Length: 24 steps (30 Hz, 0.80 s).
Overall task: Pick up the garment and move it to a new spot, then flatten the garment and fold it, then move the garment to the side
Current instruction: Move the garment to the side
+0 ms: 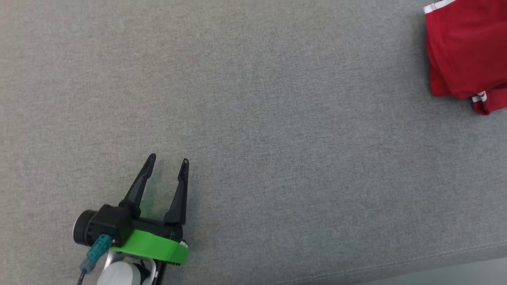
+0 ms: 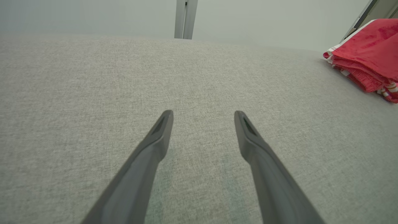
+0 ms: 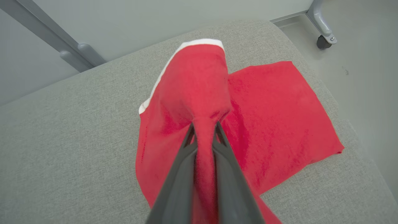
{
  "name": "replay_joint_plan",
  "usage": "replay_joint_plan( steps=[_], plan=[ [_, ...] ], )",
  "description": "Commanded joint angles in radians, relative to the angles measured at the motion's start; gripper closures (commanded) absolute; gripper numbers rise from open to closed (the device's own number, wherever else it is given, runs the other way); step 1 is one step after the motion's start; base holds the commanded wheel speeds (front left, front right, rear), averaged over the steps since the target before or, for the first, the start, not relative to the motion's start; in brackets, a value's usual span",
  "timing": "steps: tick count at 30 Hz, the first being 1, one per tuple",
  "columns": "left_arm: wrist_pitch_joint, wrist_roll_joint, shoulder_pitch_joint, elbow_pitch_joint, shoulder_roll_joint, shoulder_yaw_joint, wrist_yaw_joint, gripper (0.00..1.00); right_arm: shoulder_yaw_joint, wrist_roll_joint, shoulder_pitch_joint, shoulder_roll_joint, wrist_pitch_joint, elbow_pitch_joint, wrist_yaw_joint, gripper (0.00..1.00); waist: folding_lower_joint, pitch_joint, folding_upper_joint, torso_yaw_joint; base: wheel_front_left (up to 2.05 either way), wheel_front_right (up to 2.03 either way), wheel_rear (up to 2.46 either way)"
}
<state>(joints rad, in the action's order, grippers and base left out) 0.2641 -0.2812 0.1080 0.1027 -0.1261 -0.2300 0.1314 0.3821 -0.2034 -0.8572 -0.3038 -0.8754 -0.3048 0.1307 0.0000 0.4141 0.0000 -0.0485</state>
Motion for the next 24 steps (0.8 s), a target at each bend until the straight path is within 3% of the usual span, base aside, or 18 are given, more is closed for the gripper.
replay_joint_plan(
  steps=[1, 5, 6, 7, 8, 15, 24],
  plan=[
    [0.0, -0.005, 0.019, 0.001, -0.009, 0.0, -0.001, 0.0, 0.009, 0.024, -0.015, -0.02, -0.009, 0.01, 0.0, 1.0, 0.0, 0.042, 0.0, 0.011, 0.0, 0.0, 0.0],
    [0.0, -0.011, 0.019, 0.009, -0.016, 0.01, -0.001, 0.0, 0.04, 0.106, -0.029, -0.062, -0.022, 0.012, 0.0, 1.0, 0.0, 0.057, 0.0, 0.031, 0.0, 0.0, 0.0],
    [0.0, -0.013, 0.02, 0.01, -0.019, 0.012, -0.001, 0.0, 0.055, 0.129, -0.032, -0.071, -0.02, 0.007, 0.0, 0.91, 0.0, 0.059, 0.0, 0.035, 0.0, 0.0, 0.0],
    [0.0, -0.014, 0.02, 0.01, -0.021, 0.014, -0.001, 0.0, 0.06, 0.142, -0.03, -0.075, -0.018, 0.004, 0.0, 0.51, 0.0, 0.06, 0.0, 0.038, 0.0, 0.0, 0.0],
    [0.0, -0.015, 0.019, 0.01, -0.023, 0.018, -0.001, 0.0, 0.068, 0.164, -0.025, -0.084, -0.006, 0.0, 0.0, 0.0, 0.0, 0.059, 0.0, 0.04, 0.0, 0.0, 0.0],
    [0.0, -0.003, -0.004, 0.014, -0.023, 0.035, -0.001, 0.0, 0.042, 0.236, 0.035, -0.127, 0.108, -0.052, -0.001, 0.0, 0.0, 0.015, 0.0, 0.035, 0.0, 0.0, 0.0],
    [0.0, 0.018, -0.073, 0.0, 0.013, 0.08, -0.001, 0.0, -0.056, 0.119, 0.162, -0.124, 0.393, 0.022, -0.001, 0.0, 0.0, -0.137, 0.0, 0.037, 0.0, 0.0, 0.0]
  ],
)
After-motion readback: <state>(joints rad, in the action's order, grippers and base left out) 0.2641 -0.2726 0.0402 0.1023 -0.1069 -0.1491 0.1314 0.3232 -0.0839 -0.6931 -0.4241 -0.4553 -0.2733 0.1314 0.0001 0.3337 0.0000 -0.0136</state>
